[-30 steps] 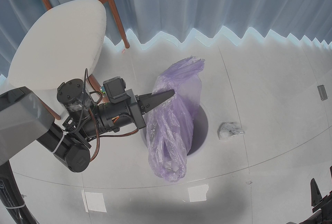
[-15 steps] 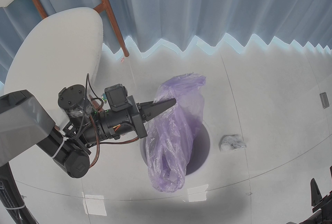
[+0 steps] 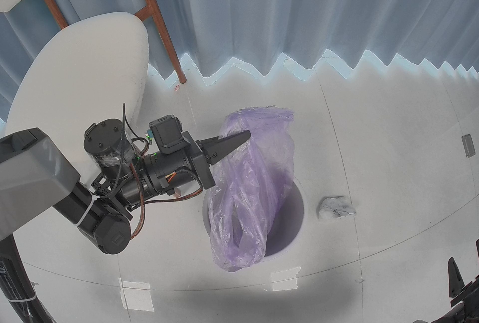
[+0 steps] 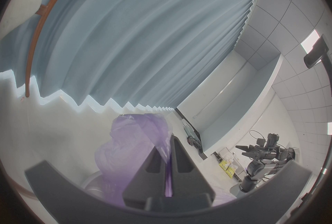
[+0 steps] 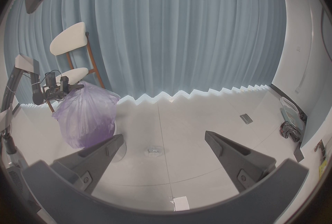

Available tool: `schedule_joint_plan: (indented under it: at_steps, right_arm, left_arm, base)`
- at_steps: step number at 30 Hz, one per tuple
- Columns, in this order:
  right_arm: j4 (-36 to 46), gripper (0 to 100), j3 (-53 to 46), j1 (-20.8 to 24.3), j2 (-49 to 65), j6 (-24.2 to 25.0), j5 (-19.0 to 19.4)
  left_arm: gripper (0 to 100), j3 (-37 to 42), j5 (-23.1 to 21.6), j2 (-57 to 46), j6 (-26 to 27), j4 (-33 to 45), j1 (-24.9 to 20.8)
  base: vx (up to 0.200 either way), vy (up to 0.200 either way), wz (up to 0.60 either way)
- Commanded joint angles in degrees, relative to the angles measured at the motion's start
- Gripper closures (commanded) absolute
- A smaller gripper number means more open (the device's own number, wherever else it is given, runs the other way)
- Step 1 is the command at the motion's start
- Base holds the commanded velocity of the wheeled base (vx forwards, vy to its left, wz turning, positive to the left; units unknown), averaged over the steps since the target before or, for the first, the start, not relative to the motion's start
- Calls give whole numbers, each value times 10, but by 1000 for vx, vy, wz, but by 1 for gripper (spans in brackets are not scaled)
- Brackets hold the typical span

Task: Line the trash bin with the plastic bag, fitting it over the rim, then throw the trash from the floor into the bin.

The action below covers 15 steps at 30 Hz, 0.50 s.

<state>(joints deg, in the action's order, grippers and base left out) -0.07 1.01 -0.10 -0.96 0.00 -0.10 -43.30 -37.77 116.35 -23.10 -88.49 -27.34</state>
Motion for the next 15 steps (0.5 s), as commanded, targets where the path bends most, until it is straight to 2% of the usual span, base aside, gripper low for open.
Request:
schedule_joint_plan:
  at_steps: [1,2,10,15]
  right_arm:
    - [0,0,-10,0,10,0,0]
    - [0,0,-10,0,10,-1,0]
    - [0,0,-10,0,10,-1,0]
    - [0,0,-10,0,10,4,-2]
  left_arm:
    - [100,-9,7,1,-1,0,0]
    - [100,-10,8,0,-1,0,3]
    - [100,-9,8,-1,-1,0,20]
    - [100,-21,42,1,-2,-1,21]
  base:
    - [0,-200,0]
    - [0,-200,0]
    - [0,0,0]
    - [0,0,0]
